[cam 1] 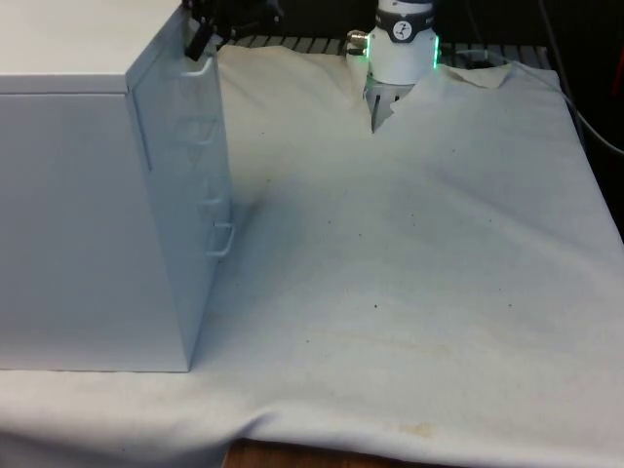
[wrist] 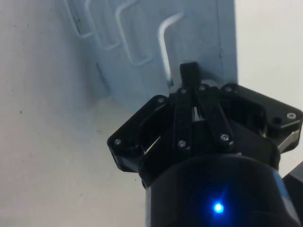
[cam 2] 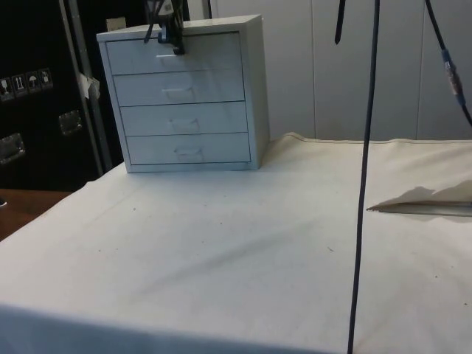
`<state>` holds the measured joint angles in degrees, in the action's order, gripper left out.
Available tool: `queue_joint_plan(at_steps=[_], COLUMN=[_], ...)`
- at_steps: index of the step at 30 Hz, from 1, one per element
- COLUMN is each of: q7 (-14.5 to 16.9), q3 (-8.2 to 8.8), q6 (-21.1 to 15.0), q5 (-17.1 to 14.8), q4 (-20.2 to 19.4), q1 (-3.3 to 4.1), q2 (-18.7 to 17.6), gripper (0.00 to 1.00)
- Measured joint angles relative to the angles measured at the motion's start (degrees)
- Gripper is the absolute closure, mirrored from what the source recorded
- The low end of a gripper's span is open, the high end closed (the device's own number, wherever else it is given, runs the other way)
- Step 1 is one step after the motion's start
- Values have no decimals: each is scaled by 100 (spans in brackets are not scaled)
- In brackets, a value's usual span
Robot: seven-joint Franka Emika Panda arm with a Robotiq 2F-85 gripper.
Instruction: Open the drawer, then close it.
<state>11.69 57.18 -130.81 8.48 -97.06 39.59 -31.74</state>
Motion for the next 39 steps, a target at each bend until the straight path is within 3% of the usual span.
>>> queue_joint_plan(at_steps=[5, 22, 31, 39], q7=[17, -212, -57, 132], q3=[-6, -34, 103, 201], q6=[0, 29, 34, 23], q5=[-97, -350, -355, -355], q4=[11, 23, -63, -92], q1=[0, 201, 195, 126], q2=[0, 74, 109, 80], gripper=[100, 100, 100, 100])
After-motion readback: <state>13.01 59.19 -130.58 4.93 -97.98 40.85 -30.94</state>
